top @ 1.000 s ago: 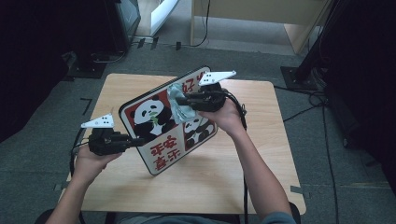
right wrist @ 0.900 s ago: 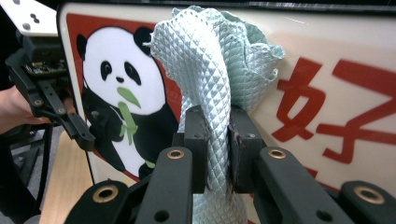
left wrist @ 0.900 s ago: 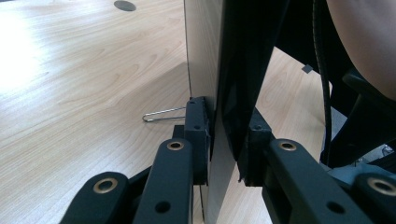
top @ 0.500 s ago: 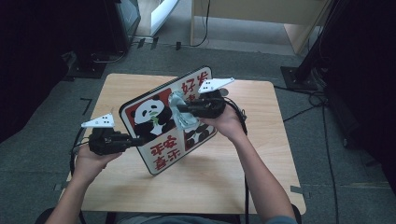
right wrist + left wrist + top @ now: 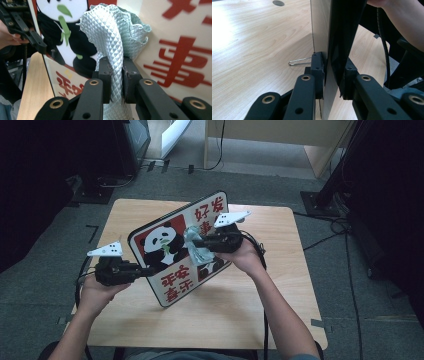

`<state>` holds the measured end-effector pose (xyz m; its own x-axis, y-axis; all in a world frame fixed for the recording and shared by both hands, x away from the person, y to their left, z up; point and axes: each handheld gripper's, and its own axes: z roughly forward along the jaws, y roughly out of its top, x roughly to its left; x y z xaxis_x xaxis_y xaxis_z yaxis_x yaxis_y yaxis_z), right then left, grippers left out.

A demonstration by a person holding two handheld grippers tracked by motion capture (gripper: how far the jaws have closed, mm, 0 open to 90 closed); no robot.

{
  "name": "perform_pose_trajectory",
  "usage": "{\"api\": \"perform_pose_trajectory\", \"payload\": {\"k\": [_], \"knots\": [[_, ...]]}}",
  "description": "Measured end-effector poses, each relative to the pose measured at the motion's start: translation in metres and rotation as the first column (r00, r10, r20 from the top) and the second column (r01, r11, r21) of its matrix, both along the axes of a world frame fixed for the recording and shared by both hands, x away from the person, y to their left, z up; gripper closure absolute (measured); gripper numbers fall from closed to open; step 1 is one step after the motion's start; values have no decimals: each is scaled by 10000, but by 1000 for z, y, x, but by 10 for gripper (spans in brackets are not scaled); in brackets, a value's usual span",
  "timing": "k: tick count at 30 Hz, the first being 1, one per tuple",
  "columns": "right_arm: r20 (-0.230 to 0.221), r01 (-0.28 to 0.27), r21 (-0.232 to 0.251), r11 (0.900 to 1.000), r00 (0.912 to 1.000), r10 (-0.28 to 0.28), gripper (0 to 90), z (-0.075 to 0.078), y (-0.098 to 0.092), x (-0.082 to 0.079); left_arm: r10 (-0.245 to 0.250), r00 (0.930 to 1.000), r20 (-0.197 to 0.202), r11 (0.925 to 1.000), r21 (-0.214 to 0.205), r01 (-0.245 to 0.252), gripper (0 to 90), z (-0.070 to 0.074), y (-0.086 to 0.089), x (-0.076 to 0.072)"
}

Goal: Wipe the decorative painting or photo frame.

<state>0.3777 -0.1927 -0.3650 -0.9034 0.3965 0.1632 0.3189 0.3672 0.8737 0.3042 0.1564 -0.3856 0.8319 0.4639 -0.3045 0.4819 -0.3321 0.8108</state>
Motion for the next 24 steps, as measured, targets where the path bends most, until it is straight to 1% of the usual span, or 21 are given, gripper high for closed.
{"api": "perform_pose_trajectory", "payload": {"k": [2, 5, 8, 12, 15, 17, 20, 23, 24], "knots": [[-69, -12, -38, 10000, 10000, 12, 806, -3, -1, 0, 0, 10000, -5, 10000, -11, 0, 780, 0, 0, 0], [-21, 20, -21, 10000, 10000, -20, 805, -7, -2, -1, -2, 10000, 5, 10000, -6, 2, 780, 0, 0, 0], [-99, 79, -142, 9999, 9999, -80, 805, -11, -4, -2, 0, 10000, -2, 10000, -27, 0, 780, 0, 0, 0], [-329, 117, -304, 9995, 9994, -127, 805, -20, -7, -3, 1, 10000, 11, 10000, -28, -1, 779, 0, 0, 0], [-367, 149, -239, 9996, 9992, -158, 805, -27, -9, -5, 6, 10000, 15, 10000, -24, -6, 779, 0, 0, -1], [-602, 129, -230, 9997, 9981, -142, 805, -32, -10, -5, 21, 10000, 3, 10000, -30, -21, 779, 0, 0, -1], [-521, 196, -279, 9994, 9984, -210, 805, -37, -12, -7, 14, 10000, 0, 10000, -46, -14, 779, 0, 0, 0], [-632, 218, -360, 9991, 9977, -240, 805, -44, -13, -8, 9, 10000, -5, 10000, -43, -9, 779, 0, 0, 0], [-743, 215, -447, 9988, 9969, -248, 805, -46, -13, -8, 7, 10000, 1, 10000, -32, -7, 779, 0, 0, 0]]}}
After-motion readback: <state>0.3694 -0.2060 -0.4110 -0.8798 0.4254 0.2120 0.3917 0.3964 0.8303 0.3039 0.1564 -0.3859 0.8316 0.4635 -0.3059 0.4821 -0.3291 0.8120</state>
